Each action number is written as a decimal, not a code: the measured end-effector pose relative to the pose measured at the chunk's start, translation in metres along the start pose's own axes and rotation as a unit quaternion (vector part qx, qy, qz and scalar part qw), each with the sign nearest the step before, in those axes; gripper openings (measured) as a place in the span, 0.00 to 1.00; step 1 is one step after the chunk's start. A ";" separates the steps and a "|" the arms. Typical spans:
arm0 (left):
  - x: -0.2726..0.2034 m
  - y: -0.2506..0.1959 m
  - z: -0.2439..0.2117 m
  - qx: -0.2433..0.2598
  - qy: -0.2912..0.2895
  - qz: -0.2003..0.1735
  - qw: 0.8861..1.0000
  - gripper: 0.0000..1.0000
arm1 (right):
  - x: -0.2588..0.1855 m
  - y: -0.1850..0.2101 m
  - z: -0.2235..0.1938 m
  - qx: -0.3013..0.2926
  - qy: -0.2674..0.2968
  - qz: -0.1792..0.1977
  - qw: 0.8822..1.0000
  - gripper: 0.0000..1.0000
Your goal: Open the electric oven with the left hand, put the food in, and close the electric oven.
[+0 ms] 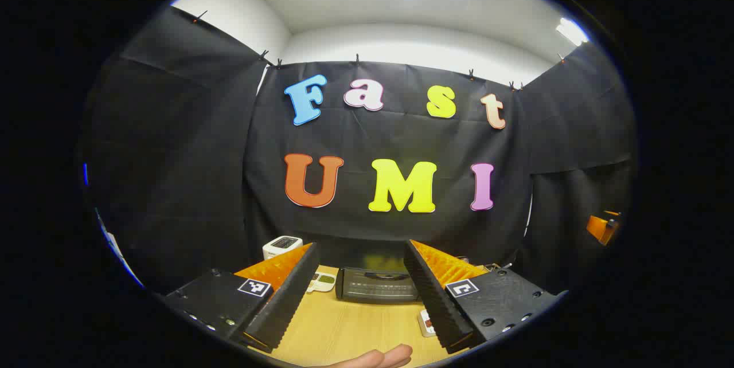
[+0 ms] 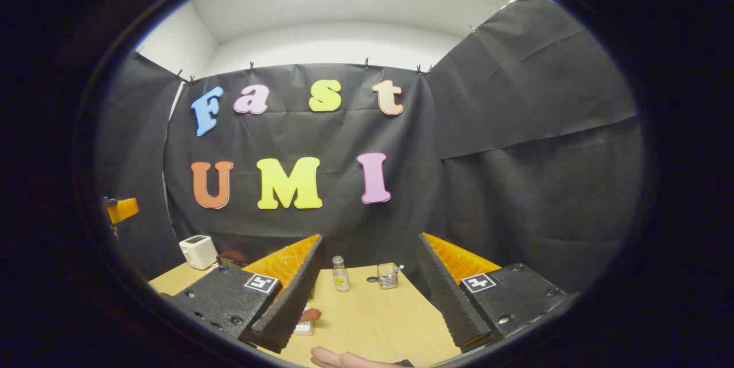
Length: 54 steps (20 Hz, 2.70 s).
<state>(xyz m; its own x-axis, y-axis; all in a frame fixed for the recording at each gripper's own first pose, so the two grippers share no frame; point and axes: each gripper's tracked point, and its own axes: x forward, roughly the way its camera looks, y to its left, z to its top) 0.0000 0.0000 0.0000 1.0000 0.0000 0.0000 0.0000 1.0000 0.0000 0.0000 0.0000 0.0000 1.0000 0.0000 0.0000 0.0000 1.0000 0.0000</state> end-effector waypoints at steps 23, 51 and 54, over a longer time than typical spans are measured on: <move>0.102 -0.031 -0.070 -0.001 0.069 -0.048 0.996 0.95 | 0.029 0.019 -0.003 -0.011 -0.037 0.053 0.998 1.00; 0.304 -0.094 -0.285 0.033 0.291 -0.065 0.954 0.95 | 0.057 -0.071 -0.052 0.001 0.022 -0.004 1.000 0.97; 0.294 -0.094 -0.285 0.030 0.284 -0.070 0.956 0.95 | 0.052 -0.069 -0.057 0.007 0.030 0.000 1.000 1.00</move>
<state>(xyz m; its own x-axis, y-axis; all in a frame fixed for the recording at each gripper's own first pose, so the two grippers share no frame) 0.2936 -0.0935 -0.2845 0.8288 -0.1167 -0.5473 0.1505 0.9885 0.0172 0.0523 -0.0685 -0.0569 0.9981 0.0012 -0.0608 -0.0003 0.9999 0.0141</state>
